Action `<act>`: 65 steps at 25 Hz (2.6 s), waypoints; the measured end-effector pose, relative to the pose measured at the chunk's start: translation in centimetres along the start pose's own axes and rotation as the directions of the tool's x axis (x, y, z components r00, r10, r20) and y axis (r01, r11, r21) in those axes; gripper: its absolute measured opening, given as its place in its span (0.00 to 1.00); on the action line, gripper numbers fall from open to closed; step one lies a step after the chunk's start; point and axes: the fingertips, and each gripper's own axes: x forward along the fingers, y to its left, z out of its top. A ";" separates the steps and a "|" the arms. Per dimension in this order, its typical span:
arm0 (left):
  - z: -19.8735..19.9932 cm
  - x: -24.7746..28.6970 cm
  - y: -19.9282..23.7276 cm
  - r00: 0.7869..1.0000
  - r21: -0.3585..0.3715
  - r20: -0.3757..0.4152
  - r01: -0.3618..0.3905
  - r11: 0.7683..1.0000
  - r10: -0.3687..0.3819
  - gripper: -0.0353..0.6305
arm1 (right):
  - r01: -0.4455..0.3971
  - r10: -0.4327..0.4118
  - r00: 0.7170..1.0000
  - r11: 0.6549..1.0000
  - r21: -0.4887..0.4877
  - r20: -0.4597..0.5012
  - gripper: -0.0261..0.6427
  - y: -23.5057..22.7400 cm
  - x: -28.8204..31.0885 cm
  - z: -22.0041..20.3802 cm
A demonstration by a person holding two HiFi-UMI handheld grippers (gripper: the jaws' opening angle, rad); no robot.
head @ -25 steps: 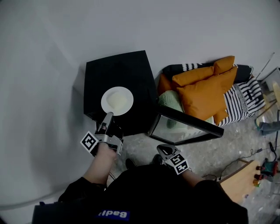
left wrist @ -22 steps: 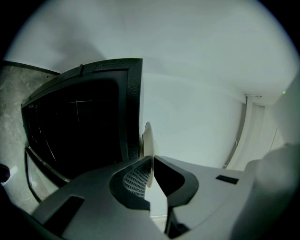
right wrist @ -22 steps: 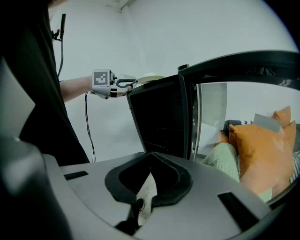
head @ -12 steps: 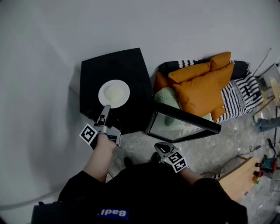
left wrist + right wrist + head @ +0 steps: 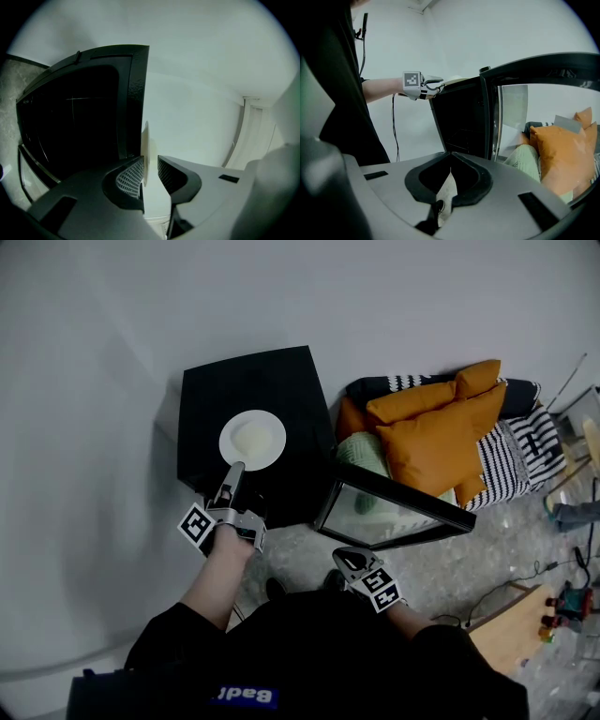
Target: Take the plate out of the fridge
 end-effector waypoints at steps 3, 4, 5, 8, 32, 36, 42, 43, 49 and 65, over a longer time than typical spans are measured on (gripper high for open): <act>-0.2 0.0 -0.3 1.000 0.008 -0.016 0.020 1.000 -0.020 0.21 | -0.006 0.006 1.000 1.000 -0.002 -0.002 0.05 0.1 0.1 0.1; -0.2 -0.1 -0.2 1.000 0.009 -0.020 0.018 1.000 -0.018 0.21 | -0.010 0.010 1.000 1.000 -0.002 -0.003 0.05 0.2 0.1 0.1; -0.2 -0.3 -0.1 1.000 0.008 -0.023 0.015 1.000 -0.015 0.21 | -0.014 0.014 1.000 1.000 -0.003 -0.004 0.05 0.3 0.2 0.0; -0.2 -1.3 -0.1 1.000 0.017 -0.030 0.006 1.000 -0.006 0.21 | -0.025 0.025 1.000 1.000 -0.009 -0.004 0.05 0.6 0.2 0.2; -11.3 -10.8 -4.2 0.890 0.678 -0.438 0.238 0.695 0.123 0.21 | -0.195 0.202 0.957 0.979 -0.053 0.209 0.05 5.0 -1.5 12.3; -12.5 -11.0 -5.0 0.871 0.740 -0.472 0.309 0.597 0.136 0.14 | -0.217 0.229 0.946 0.973 -0.076 0.229 0.05 5.9 -2.1 14.0; -14.7 -12.2 -6.0 0.822 0.794 -0.545 0.444 0.415 0.163 0.07 | -0.243 0.264 0.928 0.964 -0.109 0.264 0.05 7.5 -3.2 16.0; -15.1 -12.6 -6.0 0.815 0.795 -0.555 0.459 0.396 0.168 0.07 | -0.243 0.267 0.926 0.963 -0.118 0.268 0.05 7.7 -3.3 16.1; -16.6 -13.9 -5.0 0.788 0.789 -0.583 0.492 0.368 0.197 0.06 | -0.238 0.269 0.917 0.962 -0.136 0.294 0.05 8.0 -3.2 15.1; -17.3 -14.3 -5.4 0.776 0.782 -0.598 0.509 0.359 0.203 0.06 | -0.273 0.308 0.901 0.950 -0.151 0.307 0.05 8.7 -3.5 15.0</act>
